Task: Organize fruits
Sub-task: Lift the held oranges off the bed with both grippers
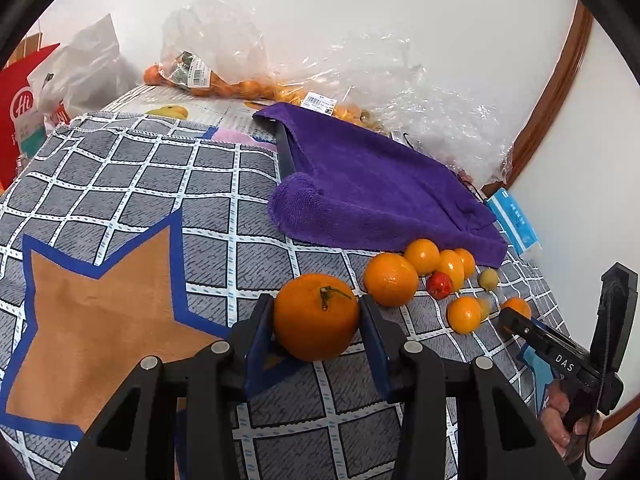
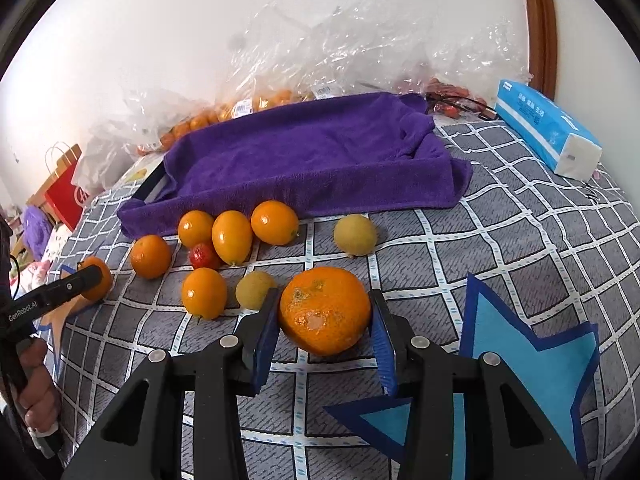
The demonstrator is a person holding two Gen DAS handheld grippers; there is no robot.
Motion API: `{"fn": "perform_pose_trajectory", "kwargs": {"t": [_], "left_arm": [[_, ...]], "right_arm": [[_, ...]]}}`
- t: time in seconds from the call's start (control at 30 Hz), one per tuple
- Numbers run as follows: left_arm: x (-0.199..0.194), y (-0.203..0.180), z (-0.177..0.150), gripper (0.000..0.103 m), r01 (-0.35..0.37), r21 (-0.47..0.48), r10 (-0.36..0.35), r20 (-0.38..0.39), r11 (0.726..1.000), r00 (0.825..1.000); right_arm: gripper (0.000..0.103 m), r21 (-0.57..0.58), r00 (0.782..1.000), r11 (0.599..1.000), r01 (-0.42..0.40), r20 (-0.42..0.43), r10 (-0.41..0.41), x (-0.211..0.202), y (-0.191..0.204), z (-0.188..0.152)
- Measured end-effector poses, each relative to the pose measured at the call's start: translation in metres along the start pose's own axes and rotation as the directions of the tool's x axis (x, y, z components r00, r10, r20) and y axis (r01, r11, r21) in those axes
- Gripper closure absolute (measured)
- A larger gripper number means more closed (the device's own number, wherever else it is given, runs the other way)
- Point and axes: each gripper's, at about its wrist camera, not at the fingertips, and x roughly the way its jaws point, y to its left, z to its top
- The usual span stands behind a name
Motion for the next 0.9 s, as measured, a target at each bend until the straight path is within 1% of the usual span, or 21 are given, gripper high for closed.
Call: {"fn": "perform_pose_trajectory", "kwargs": {"t": [0.13, 0.43, 0.8, 0.9], "left_arm": [[-0.002, 0.003, -0.001, 0.062, -0.012, -0.013, 0.012, 0.006, 1.0, 1.0], [-0.008, 0.001, -0.002, 0.062, -0.013, -0.006, 0.014, 0.033, 1.0, 0.999], [-0.014, 0.001, 0.0, 0.062, -0.013, 0.001, 0.013, 0.067, 1.0, 0.998], [-0.016, 0.002, 0.0, 0.062, -0.024, -0.006, 0.025, 0.079, 1.0, 0.997]], "right_arm": [[0.06, 0.011, 1.0, 1.0, -0.009, 0.022, 0.009, -0.005, -0.002, 0.0], [0.06, 0.036, 0.997, 0.998, -0.043, 0.066, 0.041, -0.012, -0.006, -0.001], [0.06, 0.055, 0.994, 0.997, -0.048, 0.106, 0.042, -0.02, -0.009, -0.002], [0.06, 0.065, 0.993, 0.997, -0.053, 0.107, 0.045, -0.02, -0.011, -0.002]]}}
